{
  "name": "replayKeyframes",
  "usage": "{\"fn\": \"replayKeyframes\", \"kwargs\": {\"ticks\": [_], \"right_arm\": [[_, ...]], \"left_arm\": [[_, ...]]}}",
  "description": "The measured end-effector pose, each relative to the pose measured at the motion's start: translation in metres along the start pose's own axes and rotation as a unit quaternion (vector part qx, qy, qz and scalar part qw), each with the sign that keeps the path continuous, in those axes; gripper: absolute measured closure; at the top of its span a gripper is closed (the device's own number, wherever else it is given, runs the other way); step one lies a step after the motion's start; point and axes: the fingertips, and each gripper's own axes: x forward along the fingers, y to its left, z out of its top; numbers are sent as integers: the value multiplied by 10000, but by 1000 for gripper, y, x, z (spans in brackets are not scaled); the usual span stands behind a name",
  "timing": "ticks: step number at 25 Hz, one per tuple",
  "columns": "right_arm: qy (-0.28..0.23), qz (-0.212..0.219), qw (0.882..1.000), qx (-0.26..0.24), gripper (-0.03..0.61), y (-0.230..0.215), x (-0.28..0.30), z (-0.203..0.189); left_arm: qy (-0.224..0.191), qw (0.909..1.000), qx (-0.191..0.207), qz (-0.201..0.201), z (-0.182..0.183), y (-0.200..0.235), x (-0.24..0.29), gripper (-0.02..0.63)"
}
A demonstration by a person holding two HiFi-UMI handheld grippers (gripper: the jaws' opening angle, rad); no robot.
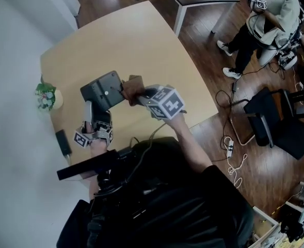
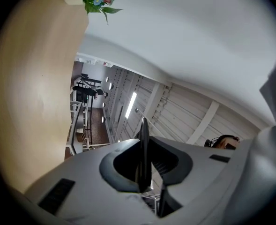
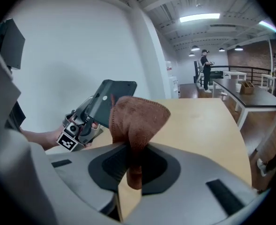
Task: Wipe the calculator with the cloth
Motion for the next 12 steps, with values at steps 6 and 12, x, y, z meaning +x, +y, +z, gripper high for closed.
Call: {"fn": "replayKeyframes", "kwargs": {"ticks": [6, 12], "right_arm": [[-788, 700, 9939, 315, 528, 29, -29, 33], [-621, 1269, 9890, -429, 528, 86, -1, 56]], "left_arm": [[-124, 9999, 69, -5, 10, 3, -1, 546], [105, 9997, 209, -22, -13, 3, 11, 545]]}}
